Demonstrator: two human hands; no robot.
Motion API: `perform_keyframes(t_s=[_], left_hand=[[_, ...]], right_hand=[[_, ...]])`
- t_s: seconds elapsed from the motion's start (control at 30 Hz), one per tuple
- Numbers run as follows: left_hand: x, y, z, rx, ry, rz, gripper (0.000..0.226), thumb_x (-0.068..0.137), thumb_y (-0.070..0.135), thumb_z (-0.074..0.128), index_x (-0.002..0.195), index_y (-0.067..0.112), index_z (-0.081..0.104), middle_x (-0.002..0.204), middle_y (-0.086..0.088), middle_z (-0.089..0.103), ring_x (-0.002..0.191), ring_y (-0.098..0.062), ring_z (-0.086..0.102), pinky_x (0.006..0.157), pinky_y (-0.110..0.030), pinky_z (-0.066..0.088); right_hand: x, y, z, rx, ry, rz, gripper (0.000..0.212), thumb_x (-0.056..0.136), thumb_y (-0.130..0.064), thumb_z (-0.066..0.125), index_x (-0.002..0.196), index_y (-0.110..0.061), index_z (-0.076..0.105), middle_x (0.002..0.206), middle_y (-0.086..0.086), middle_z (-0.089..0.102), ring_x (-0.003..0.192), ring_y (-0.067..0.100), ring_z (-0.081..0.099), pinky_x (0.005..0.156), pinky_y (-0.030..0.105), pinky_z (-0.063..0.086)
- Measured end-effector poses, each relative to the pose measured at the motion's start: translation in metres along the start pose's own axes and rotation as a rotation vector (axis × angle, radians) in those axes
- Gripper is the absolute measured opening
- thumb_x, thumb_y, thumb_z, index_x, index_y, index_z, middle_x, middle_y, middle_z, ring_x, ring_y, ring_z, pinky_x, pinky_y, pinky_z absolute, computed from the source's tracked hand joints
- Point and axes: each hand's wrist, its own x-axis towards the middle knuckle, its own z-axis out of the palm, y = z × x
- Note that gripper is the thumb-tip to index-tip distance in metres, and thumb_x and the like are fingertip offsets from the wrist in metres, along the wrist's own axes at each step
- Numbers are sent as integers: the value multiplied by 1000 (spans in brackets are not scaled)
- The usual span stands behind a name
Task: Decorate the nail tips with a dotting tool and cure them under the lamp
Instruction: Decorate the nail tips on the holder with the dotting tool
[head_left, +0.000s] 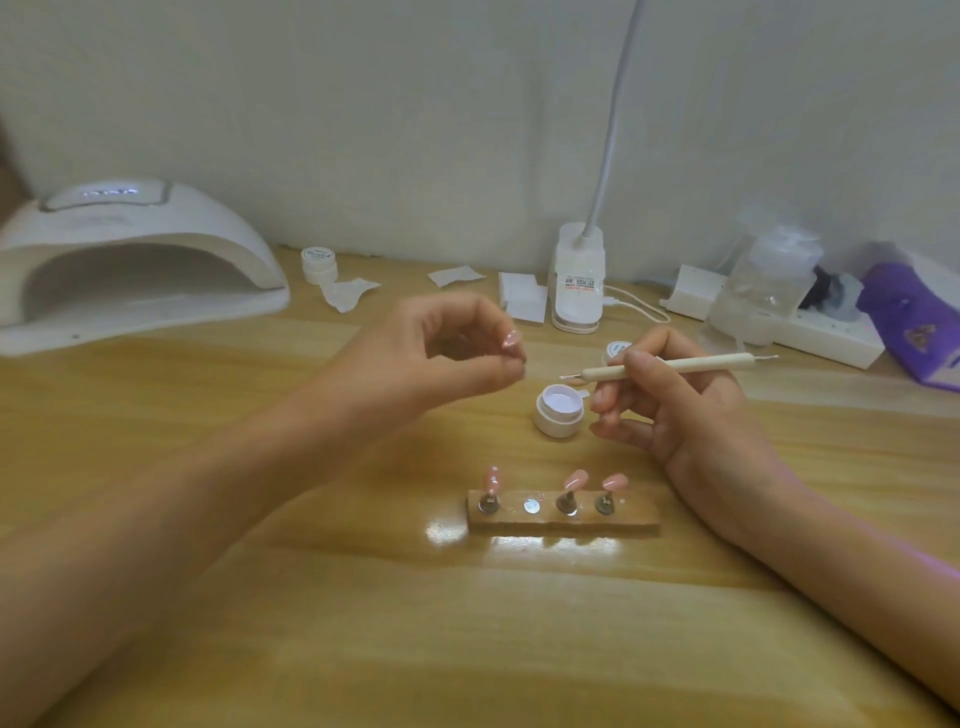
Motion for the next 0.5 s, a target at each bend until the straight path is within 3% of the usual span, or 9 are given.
perform_keyframes(t_s=[0.13,0.23,0.33,0.43,0.5], left_hand=[[-15,25,11,255,-15,166,14,78,27,74,74,33,63,79,15,68,79,-2,63,75,-15,44],[-35,18,29,540,42,381,8,80,29,71,77,32,64,82,17,65,89,-9,59,84,-31,43],[-46,1,39,594,37,322,5,78,41,64,78,37,63,90,20,62,99,-7,55,88,-41,41],[-47,-11,41,522,9,187,7,79,44,63,76,38,61,92,17,61,96,-10,55,84,-35,42],[-46,-16,41,450,-2,120,7,77,34,68,74,35,63,86,10,62,87,-12,55,77,-29,44]], right_hand=[[1,1,-1,8,-9,8,16,83,-30,64,72,-21,57,70,7,66,65,13,63,62,26,55],[0,2,-1,3,-13,3,15,87,-25,60,73,-19,57,70,7,66,65,14,62,62,26,54],[0,2,-2,11,-14,-6,15,86,-26,61,72,-20,59,69,8,66,64,14,62,61,26,54],[1,3,-2,13,-10,-7,14,85,-25,61,72,-20,59,68,8,65,62,14,62,59,25,54],[1,4,-3,13,-8,-10,14,86,-24,61,74,-17,58,67,8,65,62,14,61,59,24,53]])
